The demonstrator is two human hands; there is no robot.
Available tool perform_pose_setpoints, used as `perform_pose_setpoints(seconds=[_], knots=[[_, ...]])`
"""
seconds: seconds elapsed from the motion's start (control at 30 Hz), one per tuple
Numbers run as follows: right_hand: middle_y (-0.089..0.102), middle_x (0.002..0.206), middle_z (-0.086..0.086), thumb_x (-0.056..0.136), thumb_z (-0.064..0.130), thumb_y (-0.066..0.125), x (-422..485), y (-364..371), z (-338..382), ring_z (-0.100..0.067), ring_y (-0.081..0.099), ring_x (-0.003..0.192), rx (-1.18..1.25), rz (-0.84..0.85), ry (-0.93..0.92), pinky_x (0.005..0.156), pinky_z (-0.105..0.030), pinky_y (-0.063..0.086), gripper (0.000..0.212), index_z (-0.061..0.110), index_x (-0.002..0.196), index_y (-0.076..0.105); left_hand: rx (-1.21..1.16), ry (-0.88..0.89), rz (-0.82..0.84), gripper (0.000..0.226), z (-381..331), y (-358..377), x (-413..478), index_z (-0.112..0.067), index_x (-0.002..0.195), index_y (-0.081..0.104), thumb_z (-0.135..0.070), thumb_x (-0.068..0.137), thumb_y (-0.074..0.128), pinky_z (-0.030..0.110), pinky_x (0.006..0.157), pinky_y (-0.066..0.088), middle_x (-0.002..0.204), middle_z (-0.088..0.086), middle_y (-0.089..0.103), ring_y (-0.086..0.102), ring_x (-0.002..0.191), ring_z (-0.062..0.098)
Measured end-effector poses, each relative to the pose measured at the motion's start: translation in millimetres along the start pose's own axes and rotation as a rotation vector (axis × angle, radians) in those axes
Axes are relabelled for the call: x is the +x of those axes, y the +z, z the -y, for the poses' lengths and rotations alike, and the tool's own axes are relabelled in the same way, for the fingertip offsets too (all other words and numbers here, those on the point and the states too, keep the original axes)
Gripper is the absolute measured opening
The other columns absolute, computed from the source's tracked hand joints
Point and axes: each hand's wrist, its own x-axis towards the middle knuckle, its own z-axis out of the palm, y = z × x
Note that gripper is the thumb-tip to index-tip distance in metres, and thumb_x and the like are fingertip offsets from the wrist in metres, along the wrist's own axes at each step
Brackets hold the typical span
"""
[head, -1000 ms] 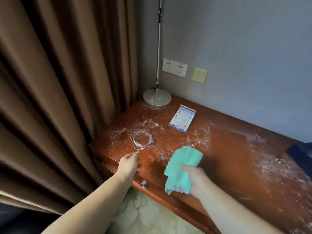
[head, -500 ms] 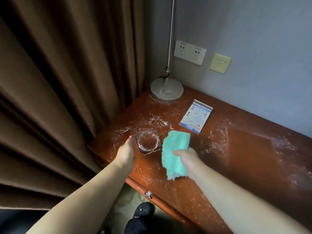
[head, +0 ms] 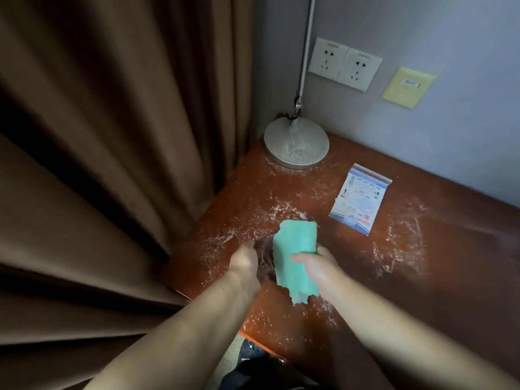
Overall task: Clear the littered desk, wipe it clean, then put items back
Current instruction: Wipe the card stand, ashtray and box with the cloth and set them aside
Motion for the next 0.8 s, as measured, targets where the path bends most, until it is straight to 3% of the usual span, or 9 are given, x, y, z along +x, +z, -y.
perform_pose_setpoints(seconds=[0.07, 0.17, 0.27, 0.4, 0.47, 0.57, 0.67, 0.73, 0.8], knots=[[0.066, 0.107, -0.007, 0.08, 0.012, 0.07, 4, -1, 5, -0.032, 0.063, 0.098, 0.011, -0.014, 0.008, 0.092, -0.045, 0.05, 0.037, 0.014, 0.114, 0.057, 0.041, -0.01, 0.044, 0.037, -6, 8, -4, -0.015, 0.072, 0.054, -0.032, 0.101, 0.038, 0.02, 0.043, 0.044, 0.074, 0.003, 0.055, 0.054, 0.068, 0.019], [0.066, 0.105, -0.01, 0.082, 0.01, 0.066, 7, -9, 10, -0.032, 0.063, 0.094, 0.004, -0.014, 0.009, 0.087, -0.04, 0.051, 0.031, 0.012, 0.111, 0.057, 0.075, -0.02, 0.033, 0.032, -10, 15, -1, -0.015, 0.082, 0.056, -0.028, 0.102, 0.035, 0.011, 0.027, 0.027, 0.079, 0.004, 0.054, 0.054, 0.073, 0.02], [0.065, 0.108, -0.012, 0.08, 0.01, 0.066, 8, -14, 13, -0.033, 0.062, 0.097, 0.051, 0.015, 0.03, 0.091, -0.043, 0.05, 0.032, 0.007, 0.111, 0.057, 0.159, 0.003, -0.003, 0.032, -11, 17, -2, -0.01, 0.104, 0.064, -0.036, 0.098, 0.047, 0.015, 0.031, 0.032, 0.079, 0.003, 0.056, 0.051, 0.063, 0.015], [0.06, 0.124, -0.012, 0.058, 0.025, 0.069, 17, -17, 1, -0.034, 0.057, 0.113, 0.136, 0.066, 0.065, 0.102, -0.051, 0.042, 0.063, 0.009, 0.118, 0.058, 0.381, 0.14, -0.021, 0.04, -10, 23, -1, -0.007, 0.08, 0.051, -0.045, 0.092, 0.051, 0.029, 0.06, 0.038, 0.068, 0.001, 0.044, 0.038, 0.057, 0.013], [0.064, 0.118, -0.014, 0.066, 0.022, 0.069, 10, -19, -1, -0.035, 0.061, 0.106, 0.2, 0.073, 0.115, 0.098, -0.051, 0.045, 0.051, 0.008, 0.115, 0.061, 0.438, 0.197, -0.02, 0.041, -14, 28, -3, -0.01, 0.075, 0.049, -0.046, 0.095, 0.046, 0.03, 0.064, 0.036, 0.068, 0.001, 0.044, 0.038, 0.057, 0.012], [0.069, 0.099, -0.018, 0.086, 0.007, 0.059, 0, -33, 0, -0.035, 0.067, 0.087, 0.335, 0.045, 0.122, 0.083, -0.047, 0.054, 0.02, 0.002, 0.105, 0.063, 0.483, 0.319, -0.01, 0.046, -13, 33, -8, -0.005, 0.102, 0.062, -0.044, 0.098, 0.039, 0.026, 0.051, 0.036, 0.068, 0.002, 0.052, 0.047, 0.059, 0.013], [0.069, 0.101, -0.013, 0.084, 0.001, 0.059, -8, -61, 1, -0.03, 0.066, 0.084, 0.342, -0.246, -0.024, 0.081, -0.043, 0.054, 0.022, 0.007, 0.105, 0.061, 0.497, 0.459, 0.088, 0.043, -8, 41, -14, -0.009, 0.1, 0.065, -0.041, 0.099, 0.036, 0.02, 0.054, 0.043, 0.077, 0.005, 0.068, 0.062, 0.066, 0.016], [0.064, 0.104, -0.005, 0.085, 0.004, 0.056, -21, -89, 9, -0.027, 0.062, 0.088, 0.07, -0.507, -0.206, 0.08, -0.035, 0.051, 0.033, 0.016, 0.116, 0.052, 0.456, 0.564, 0.144, 0.046, -6, 52, -23, -0.004, 0.097, 0.066, -0.041, 0.098, 0.038, 0.021, 0.059, 0.046, 0.082, 0.007, 0.069, 0.063, 0.07, 0.016], [0.058, 0.107, 0.0, 0.088, 0.012, 0.055, -45, -109, 19, -0.026, 0.058, 0.097, -0.146, -0.618, -0.403, 0.081, -0.032, 0.046, 0.044, 0.024, 0.129, 0.044, 0.433, 0.651, 0.191, 0.048, -3, 69, -39, -0.002, 0.1, 0.067, -0.042, 0.097, 0.04, 0.029, 0.075, 0.052, 0.087, 0.009, 0.07, 0.066, 0.079, 0.021]])
